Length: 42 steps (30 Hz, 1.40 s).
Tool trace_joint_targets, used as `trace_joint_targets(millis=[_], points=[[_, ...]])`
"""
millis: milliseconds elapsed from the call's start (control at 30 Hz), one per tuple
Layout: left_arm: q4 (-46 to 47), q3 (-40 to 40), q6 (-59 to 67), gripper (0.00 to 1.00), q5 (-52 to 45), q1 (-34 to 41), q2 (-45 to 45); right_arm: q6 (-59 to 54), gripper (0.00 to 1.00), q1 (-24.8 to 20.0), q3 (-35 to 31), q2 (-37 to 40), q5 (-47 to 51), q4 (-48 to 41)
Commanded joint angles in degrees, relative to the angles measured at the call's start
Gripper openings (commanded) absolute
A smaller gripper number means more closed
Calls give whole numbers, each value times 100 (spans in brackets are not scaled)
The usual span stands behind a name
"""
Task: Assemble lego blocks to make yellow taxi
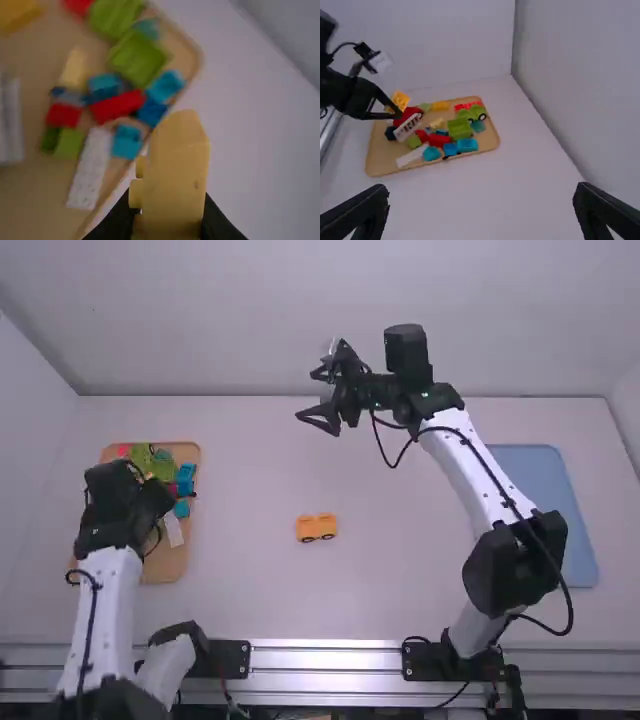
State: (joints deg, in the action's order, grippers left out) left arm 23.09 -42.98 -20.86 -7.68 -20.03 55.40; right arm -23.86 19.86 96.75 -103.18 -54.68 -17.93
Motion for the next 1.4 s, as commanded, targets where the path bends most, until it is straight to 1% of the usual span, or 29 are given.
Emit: trace_joint_targets(millis=[0, 100, 167, 267, 300, 400, 467, 533, 633, 700, 800, 833, 900, 967, 1000, 1067, 1100, 1200, 1233, 1367], points=[[-96, 127, 1755, 2, -1078, 348, -413, 304, 99, 50, 109, -26, 55, -85], [-223, 127, 2616, 2, -1580, 730, -669, 308, 99, 87, 109, -76, 28, -251], [-286, 127, 2907, 2, -1596, 916, -728, 341, 99, 81, 107, -83, 26, -391], [-514, 127, 3355, 3, -1547, 1403, -693, 1084, 99, 76, 105, -120, -39, -581], [-514, 127, 3355, 3, -1547, 1403, -693, 1084, 99, 76, 105, -120, -39, -581], [-890, 127, 3755, 3, -1510, 2031, -450, 1202, 99, 76, 74, -144, -138, -935], [-1119, 127, 3786, 2, -1338, 2310, -321, 1209, 99, 76, 17, -144, -144, -1021], [-1379, 127, 3788, 2, -767, 2730, -155, 1248, 99, 76, -157, -144, -151, -944], [-1644, 127, 3786, 2, -188, 3136, -20, 1703, 99, 15, -433, -144, -153, -647], [-1873, 127, 3786, 5, 170, 3458, 87, 1919, 99, -76, -702, -144, -304, -361], [-2109, 127, 3788, 6, 804, 3864, 278, 2361, 99, -188, -1038, -142, -431, 26], [-2140, 127, 3783, 6, 905, 3921, 310, 2413, 99, -195, -1086, -142, -442, 72], [-2291, 127, 3670, 9, 1198, 4124, 479, 2406, 100, -177, -1290, -142, -568, 227], [-2376, 127, 3613, 9, 1241, 4192, 575, 2337, 98, -157, -1399, -142, -713, 330], [-2562, 127, 3364, 9, 1316, 4223, 750, 2260, 95, -101, -1574, -142, -887, 632], [-2688, 127, 3156, 8, 1311, 4203, 881, 2227, 91, -94, -1676, -142, -920, 868], [-2809, 127, 3003, 5, 1311, 4199, 1005, 2249, 89, -118, -1777, -142, -925, 1110], [-3049, 127, 2750, 2, 1305, 4232, 1215, 2256, 89, -111, -1958, -142, -1106, 1561], [-3189, 127, 2612, 2, 1307, 4225, 1320, 2275, 89, -83, -2068, -142, -1207, 1836], [-3565, 127, 2446, 3, 1023, 4240, 1550, 2811, 91, -72, -2317, -142, -1215, 2695]])
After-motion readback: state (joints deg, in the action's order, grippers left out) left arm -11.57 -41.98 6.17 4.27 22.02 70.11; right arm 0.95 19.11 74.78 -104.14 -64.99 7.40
